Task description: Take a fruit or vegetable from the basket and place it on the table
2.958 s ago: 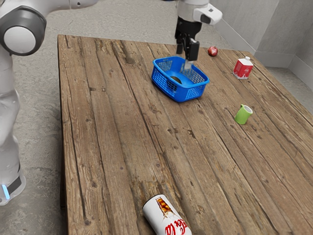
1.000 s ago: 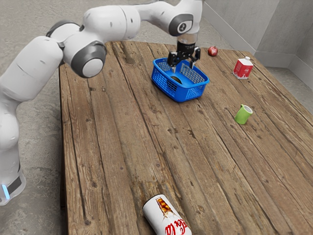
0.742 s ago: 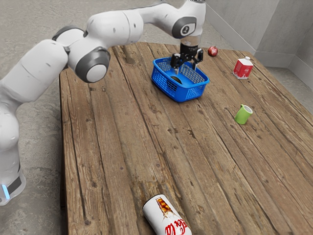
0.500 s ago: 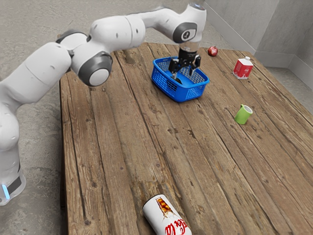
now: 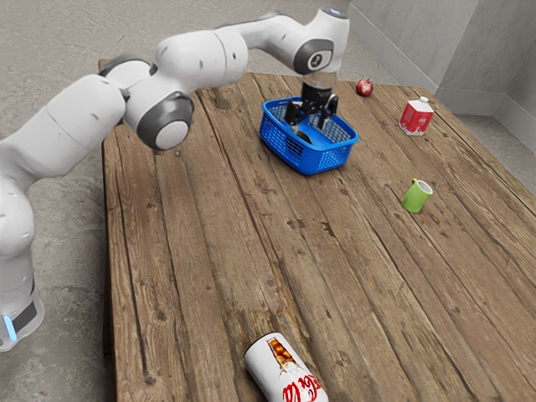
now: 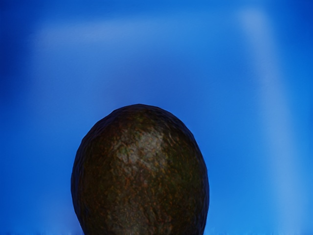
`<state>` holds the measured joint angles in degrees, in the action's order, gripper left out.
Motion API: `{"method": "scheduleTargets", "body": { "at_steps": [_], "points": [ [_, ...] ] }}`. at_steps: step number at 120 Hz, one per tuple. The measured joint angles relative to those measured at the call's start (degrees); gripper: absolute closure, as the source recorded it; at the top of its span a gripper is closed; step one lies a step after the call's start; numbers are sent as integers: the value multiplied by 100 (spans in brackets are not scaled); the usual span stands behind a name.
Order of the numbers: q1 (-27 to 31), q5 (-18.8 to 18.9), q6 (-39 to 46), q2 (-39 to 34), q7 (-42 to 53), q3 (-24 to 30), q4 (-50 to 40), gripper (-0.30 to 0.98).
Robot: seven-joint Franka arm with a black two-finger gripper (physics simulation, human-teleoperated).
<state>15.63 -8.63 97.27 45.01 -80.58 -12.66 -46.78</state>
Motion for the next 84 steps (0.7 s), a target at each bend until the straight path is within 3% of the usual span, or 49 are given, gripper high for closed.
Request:
{"method": "scheduleTargets", "body": {
  "at_steps": [84],
  "points": [
    [111, -45, -194, 464, -77, 20, 330, 0]
  ]
}}
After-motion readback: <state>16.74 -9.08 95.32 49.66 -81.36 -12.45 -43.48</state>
